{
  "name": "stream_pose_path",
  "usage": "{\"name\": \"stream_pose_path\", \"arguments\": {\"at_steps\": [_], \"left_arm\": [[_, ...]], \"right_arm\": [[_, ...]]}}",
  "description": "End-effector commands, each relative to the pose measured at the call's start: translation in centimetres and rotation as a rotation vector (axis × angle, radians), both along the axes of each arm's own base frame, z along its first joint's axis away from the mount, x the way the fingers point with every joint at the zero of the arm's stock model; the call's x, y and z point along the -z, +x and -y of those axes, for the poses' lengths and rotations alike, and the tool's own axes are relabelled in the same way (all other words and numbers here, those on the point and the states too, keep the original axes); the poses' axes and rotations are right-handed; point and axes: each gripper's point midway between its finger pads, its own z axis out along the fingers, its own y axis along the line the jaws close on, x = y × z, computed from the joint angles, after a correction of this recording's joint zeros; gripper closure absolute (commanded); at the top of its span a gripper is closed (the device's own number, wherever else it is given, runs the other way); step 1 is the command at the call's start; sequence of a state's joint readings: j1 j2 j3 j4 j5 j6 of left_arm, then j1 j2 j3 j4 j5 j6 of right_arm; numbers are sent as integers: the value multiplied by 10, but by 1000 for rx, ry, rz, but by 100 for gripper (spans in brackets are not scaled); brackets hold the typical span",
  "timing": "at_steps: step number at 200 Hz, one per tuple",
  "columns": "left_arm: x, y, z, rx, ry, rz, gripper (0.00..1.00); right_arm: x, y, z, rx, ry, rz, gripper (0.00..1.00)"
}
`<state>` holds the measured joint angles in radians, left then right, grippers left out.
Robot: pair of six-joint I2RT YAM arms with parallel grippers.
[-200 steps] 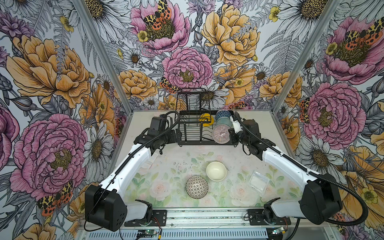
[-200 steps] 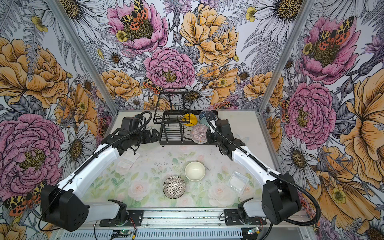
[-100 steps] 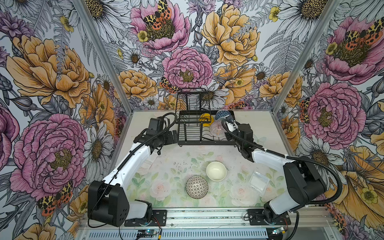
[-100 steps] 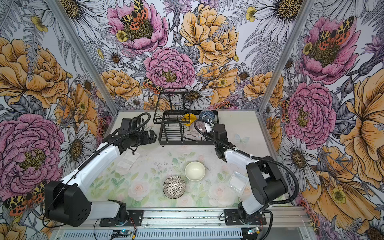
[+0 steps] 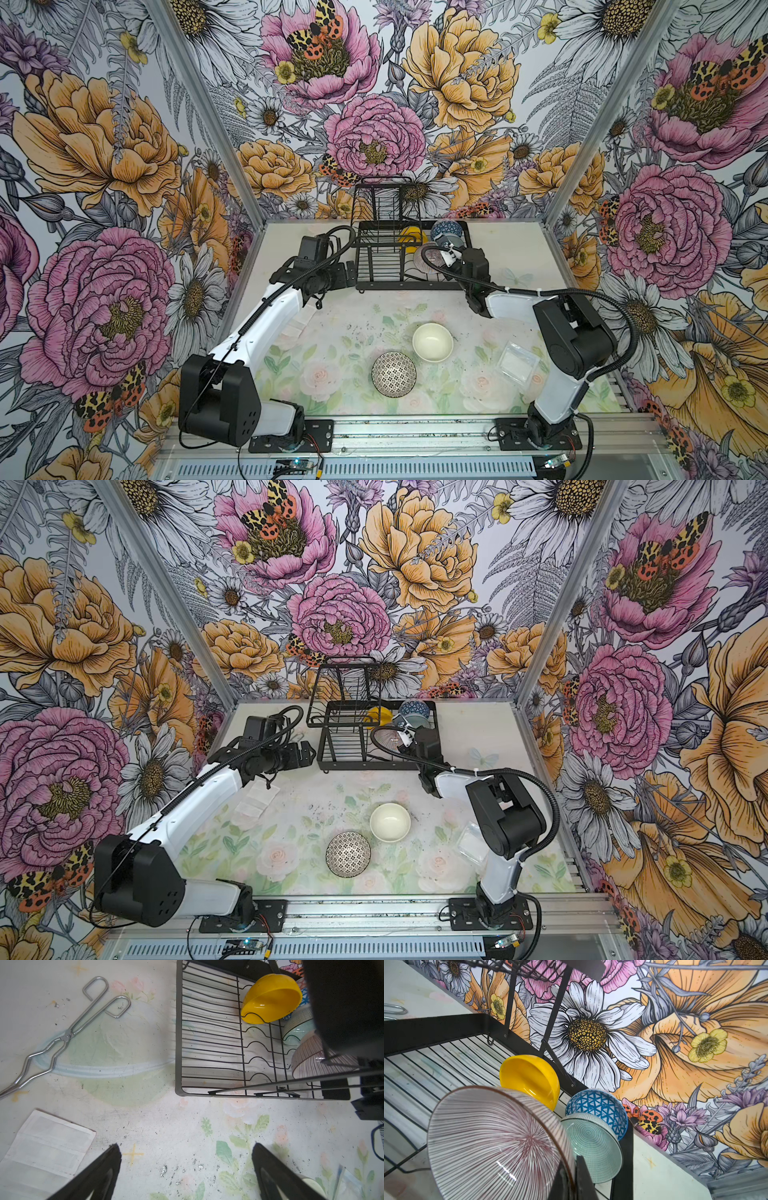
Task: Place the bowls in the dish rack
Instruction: 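Lower the pink bowl upright into the rack beside the yellow bowl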
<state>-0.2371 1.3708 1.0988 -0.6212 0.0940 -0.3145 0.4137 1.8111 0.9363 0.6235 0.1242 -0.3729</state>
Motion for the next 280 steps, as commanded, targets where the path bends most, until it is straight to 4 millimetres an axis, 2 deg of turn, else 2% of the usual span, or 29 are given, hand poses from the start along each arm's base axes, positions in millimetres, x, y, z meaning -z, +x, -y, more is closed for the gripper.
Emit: {"name": "stream_pose_path", "arguments": {"at_steps": [1,47,93,139,226,280], "left_arm": [[1,2,1,11,-20,12,1],[5,1,-3,2,-17,4,1],[12,-1,-6,-7,-15,-14,1],[18,-1,-8,-11,-12,-30,1],[23,2,-4,2,-19,-48,1],[24,2,-3,8,-23,-53,1]], "right_arm": [[-41,17,-8,5,28,137,100],[-21,29,-18,-31,-15,108,100],[-11,39,-22,-29,-55,129,100],[-9,48,-25,-4,-120,225,100],[-7,58,-49,-44,-146,294,100],[-7,63,-56,-42,-182,346,100]]}}
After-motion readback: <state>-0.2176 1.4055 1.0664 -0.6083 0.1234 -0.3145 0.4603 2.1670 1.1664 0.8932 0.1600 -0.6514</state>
